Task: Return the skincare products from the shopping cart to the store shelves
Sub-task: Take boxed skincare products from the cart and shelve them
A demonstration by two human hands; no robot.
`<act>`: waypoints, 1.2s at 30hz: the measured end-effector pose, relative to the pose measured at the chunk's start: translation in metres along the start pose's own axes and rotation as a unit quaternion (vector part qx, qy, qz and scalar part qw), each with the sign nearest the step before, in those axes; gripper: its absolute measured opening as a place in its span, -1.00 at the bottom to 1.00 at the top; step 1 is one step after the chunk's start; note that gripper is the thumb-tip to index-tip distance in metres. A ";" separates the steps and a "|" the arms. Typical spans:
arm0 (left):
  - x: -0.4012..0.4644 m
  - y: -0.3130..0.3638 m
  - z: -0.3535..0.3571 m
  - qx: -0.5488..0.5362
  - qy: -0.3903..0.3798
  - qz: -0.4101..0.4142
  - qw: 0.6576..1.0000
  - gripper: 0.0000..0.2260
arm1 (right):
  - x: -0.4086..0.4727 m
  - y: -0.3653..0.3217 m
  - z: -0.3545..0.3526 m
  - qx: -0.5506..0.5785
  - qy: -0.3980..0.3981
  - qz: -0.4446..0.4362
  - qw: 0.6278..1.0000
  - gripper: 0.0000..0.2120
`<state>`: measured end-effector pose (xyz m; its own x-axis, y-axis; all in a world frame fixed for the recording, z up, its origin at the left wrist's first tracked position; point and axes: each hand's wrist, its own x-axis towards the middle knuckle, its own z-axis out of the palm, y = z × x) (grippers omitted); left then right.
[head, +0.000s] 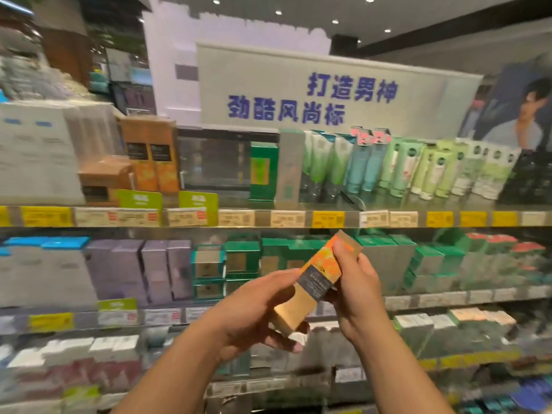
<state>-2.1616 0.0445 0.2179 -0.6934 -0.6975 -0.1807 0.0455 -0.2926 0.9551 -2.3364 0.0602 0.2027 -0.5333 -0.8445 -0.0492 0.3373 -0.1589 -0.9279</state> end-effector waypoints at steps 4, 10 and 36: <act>-0.025 0.013 -0.053 -0.089 0.066 0.030 0.993 -0.53 | -0.005 0.012 0.053 0.067 0.010 0.014 0.998 -0.91; -0.054 0.042 -0.109 -0.100 0.166 0.112 0.975 -0.57 | -0.023 0.031 0.117 0.134 -0.019 0.007 0.991 -0.66; -0.019 0.247 -0.205 0.332 0.178 0.242 0.894 -0.69 | 0.068 0.025 0.224 -0.221 -0.281 -0.188 0.915 -0.62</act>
<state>-1.9898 -0.1488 0.4094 -0.4298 -0.8361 0.3408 -0.2400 0.4697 0.8496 -2.1904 -0.1153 0.2593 -0.0221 -0.9221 0.3862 -0.2016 -0.3743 -0.9051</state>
